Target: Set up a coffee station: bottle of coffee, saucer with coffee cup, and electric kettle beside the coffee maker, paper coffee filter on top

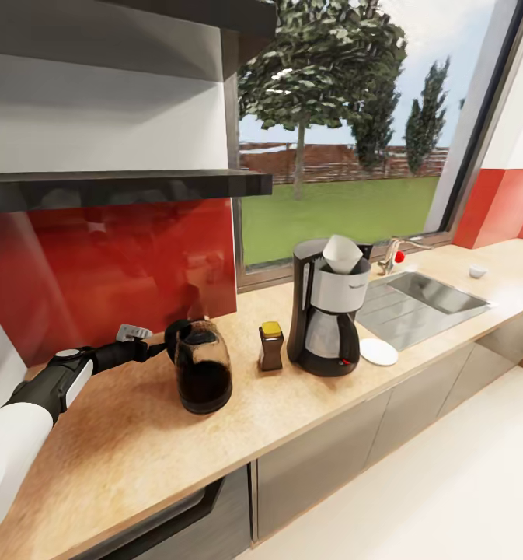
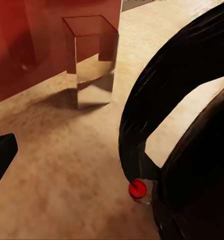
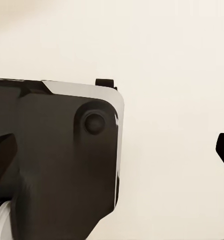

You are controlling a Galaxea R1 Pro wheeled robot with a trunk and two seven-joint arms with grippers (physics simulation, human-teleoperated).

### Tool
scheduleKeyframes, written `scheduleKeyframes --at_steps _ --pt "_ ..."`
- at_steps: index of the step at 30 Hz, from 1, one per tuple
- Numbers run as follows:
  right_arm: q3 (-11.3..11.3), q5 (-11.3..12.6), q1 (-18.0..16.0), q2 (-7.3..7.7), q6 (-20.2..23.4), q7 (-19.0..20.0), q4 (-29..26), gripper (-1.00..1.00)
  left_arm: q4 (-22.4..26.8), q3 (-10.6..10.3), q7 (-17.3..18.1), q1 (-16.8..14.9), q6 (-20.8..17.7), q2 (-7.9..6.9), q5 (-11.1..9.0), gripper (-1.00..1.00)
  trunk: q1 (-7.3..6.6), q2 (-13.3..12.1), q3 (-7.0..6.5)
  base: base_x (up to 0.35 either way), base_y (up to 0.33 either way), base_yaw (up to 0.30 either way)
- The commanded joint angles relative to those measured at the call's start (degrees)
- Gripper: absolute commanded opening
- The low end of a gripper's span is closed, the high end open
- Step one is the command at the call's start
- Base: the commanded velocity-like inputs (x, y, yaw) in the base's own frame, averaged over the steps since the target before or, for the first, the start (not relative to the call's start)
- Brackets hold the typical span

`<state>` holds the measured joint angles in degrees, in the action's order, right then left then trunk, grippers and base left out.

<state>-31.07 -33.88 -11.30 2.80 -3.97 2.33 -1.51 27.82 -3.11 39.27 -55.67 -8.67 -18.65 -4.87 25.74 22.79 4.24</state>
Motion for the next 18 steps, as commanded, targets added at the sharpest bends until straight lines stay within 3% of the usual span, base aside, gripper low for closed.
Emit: scheduleKeyframes --at_steps 1,18 --pt "-0.48 -0.32 -0.04 0.01 -0.16 0.19 0.01 1.00 0.05 -0.31 0.02 -0.05 -0.46 -0.07 -0.53 1.00 0.05 0.13 0.13 0.095 0.000 0.000" --pt "-0.48 -0.31 -0.04 0.04 -0.24 0.13 0.01 1.00 0.04 -0.32 0.06 -0.05 -0.47 0.02 -0.84 1.00 0.05 0.13 0.13 0.043 0.000 0.000"
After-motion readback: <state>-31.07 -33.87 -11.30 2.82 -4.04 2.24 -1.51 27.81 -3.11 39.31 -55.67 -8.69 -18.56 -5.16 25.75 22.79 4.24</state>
